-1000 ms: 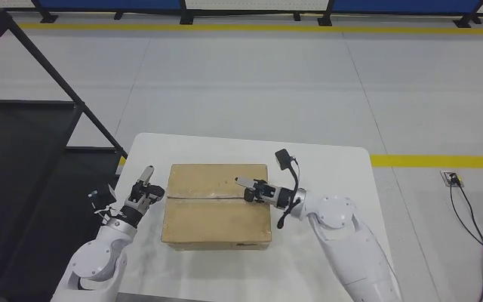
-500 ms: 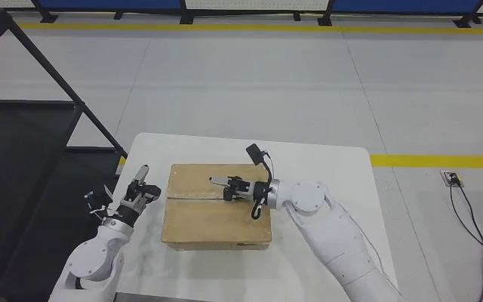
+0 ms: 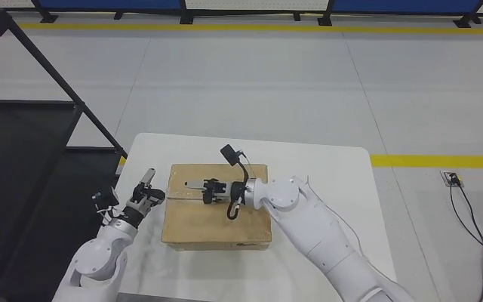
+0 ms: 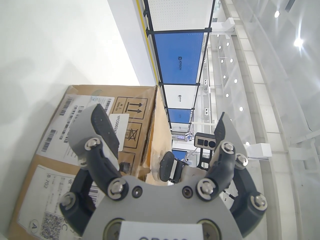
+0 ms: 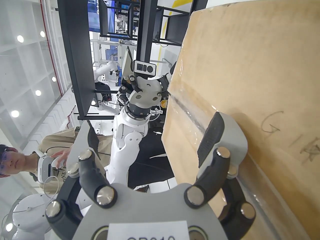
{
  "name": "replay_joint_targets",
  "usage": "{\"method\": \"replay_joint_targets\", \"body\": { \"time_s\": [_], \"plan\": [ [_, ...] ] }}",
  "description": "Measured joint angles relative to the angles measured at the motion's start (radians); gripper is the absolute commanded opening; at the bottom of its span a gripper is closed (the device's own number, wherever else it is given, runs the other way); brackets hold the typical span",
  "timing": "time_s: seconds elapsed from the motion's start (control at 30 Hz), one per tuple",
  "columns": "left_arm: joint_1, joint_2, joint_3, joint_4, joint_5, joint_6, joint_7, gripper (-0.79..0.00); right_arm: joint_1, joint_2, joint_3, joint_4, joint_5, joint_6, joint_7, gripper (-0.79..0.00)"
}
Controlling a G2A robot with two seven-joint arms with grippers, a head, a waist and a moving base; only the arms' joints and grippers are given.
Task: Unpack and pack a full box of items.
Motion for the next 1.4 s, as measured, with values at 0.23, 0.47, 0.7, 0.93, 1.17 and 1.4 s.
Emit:
{"method": "replay_joint_targets", "body": {
  "time_s": [0.23,0.47,0.7,0.93,1.17,1.4],
  "plan": [
    [0.013,-0.001,0.010,-0.014,0.007,-0.005,-0.020,0.000,0.044,-0.038,-0.041,0.076,0.033,-0.039,-0.009,0.000],
    [0.032,-0.002,0.017,-0.035,0.009,-0.015,-0.032,0.000,0.074,-0.073,-0.065,0.142,0.069,-0.078,-0.022,0.000],
    [0.043,-0.004,0.022,-0.051,0.002,-0.016,-0.036,0.000,0.096,-0.107,-0.083,0.208,0.115,-0.118,0.018,0.000],
    [0.047,-0.005,0.023,-0.057,-0.001,-0.017,-0.039,0.000,0.107,-0.135,-0.102,0.250,0.132,-0.144,0.068,0.000],
    [0.051,-0.005,0.020,-0.061,0.000,-0.019,-0.042,0.000,0.113,-0.152,-0.110,0.280,0.123,-0.166,0.066,0.000],
    [0.055,-0.005,0.014,-0.058,0.005,-0.021,-0.044,0.000,0.118,-0.152,-0.090,0.305,0.106,-0.174,0.020,0.000]
  ]
}}
